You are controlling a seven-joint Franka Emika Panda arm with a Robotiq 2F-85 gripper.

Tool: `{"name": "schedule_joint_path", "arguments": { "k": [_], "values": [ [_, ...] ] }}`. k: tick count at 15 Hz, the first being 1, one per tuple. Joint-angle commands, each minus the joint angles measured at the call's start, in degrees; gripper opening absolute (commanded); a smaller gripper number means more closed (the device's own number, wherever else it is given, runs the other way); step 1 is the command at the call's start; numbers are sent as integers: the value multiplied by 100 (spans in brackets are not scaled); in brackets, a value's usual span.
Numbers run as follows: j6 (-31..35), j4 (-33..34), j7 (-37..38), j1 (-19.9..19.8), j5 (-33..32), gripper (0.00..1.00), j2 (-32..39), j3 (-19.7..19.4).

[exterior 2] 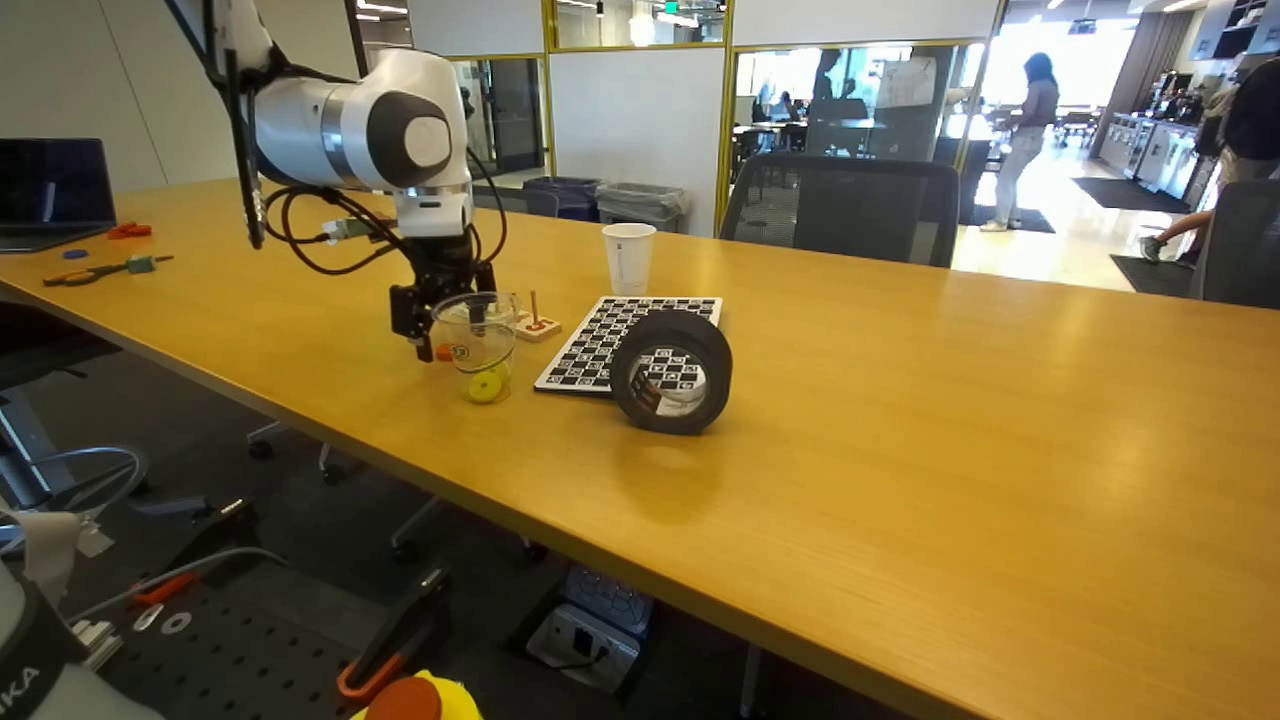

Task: Put the yellow coins in the transparent cup and the orange coins in the white cup

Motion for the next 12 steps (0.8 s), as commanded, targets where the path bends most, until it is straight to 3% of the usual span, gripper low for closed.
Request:
{"name": "schedule_joint_path", "arguments": {
  "k": [1, 7, 12],
  "values": [
    [89, -29, -97, -29, 89, 68, -51, -5],
    [9, 23, -143, -49, 104, 20, -91, -2],
    [-360, 255, -125, -51, -147, 23, -272, -148]
  ]
}}
